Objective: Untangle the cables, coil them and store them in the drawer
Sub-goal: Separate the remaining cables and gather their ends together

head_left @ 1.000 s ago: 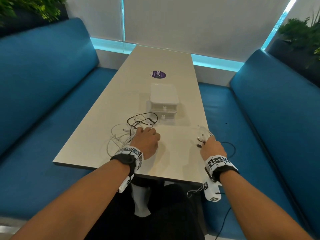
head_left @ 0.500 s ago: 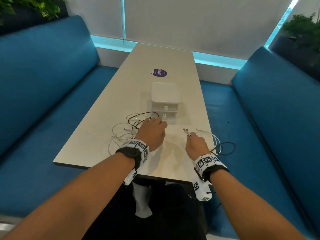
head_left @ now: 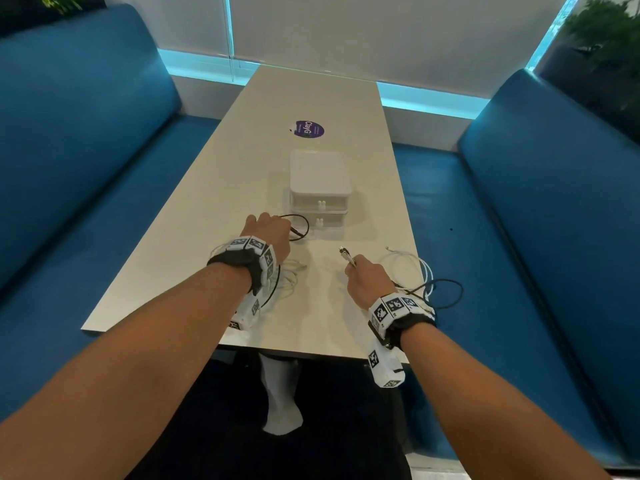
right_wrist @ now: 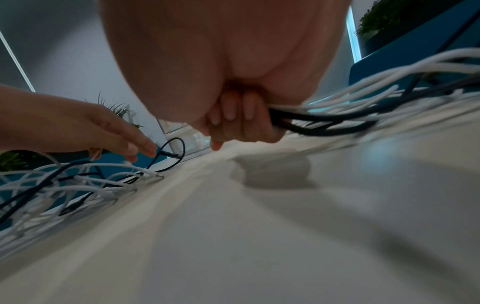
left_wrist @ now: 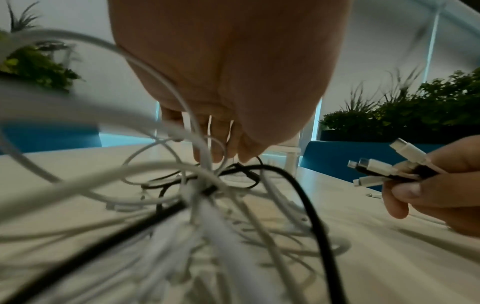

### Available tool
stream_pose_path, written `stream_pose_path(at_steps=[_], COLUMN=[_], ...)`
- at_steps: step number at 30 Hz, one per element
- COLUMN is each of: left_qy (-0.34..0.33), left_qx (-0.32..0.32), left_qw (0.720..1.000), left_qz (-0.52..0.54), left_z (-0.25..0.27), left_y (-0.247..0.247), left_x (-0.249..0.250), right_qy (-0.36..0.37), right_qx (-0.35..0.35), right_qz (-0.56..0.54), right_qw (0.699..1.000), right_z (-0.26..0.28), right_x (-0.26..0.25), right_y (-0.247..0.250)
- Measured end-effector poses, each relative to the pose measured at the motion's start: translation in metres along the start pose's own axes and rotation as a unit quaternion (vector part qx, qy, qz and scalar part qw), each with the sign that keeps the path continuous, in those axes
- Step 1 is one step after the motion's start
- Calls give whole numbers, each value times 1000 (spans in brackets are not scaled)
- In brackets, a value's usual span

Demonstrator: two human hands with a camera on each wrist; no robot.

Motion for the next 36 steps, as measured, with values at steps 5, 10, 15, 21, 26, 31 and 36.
stream_pose_path(at_steps=[5,10,15,21,26,31,36], left_qy=[12,-2,-28,-64,-77,-62,-63], left_qx=[-22,13,94,117,110,122,98], left_qw=[1000,999,995,984,981,982,982], left_qz=[1,-32,24,121,140,129,147], left_z=[0,1,4,19,32,45,41], left_y=[-17,-17,-7,7,11,26,18], left_x=[0,2,7,19,26,35,40], right_qy=[-13,-7,-16,27,27,-3,-3], right_qx=[-30,-34,-8,35,33,-15,3], right_qz=[-39,-41,-113,-110,-124,-162,-212], right_qw=[999,999,993,993,991,987,977], right_z=[-2,-5,-6,1,6,11,14], right_x=[-8,-6,-5,-22,-27,-23,-23], right_y=[-9,-11,-7,9,9,8,11])
Point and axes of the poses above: each hand's wrist, its own z-axis away from the middle knuckle, its own y-axis out of the back of the hand, x = y × z, the point moved 5 cm from there along -z, towards the middle knuckle, and after that the axes turned 1 degree about -x, right-handed, at the moved point
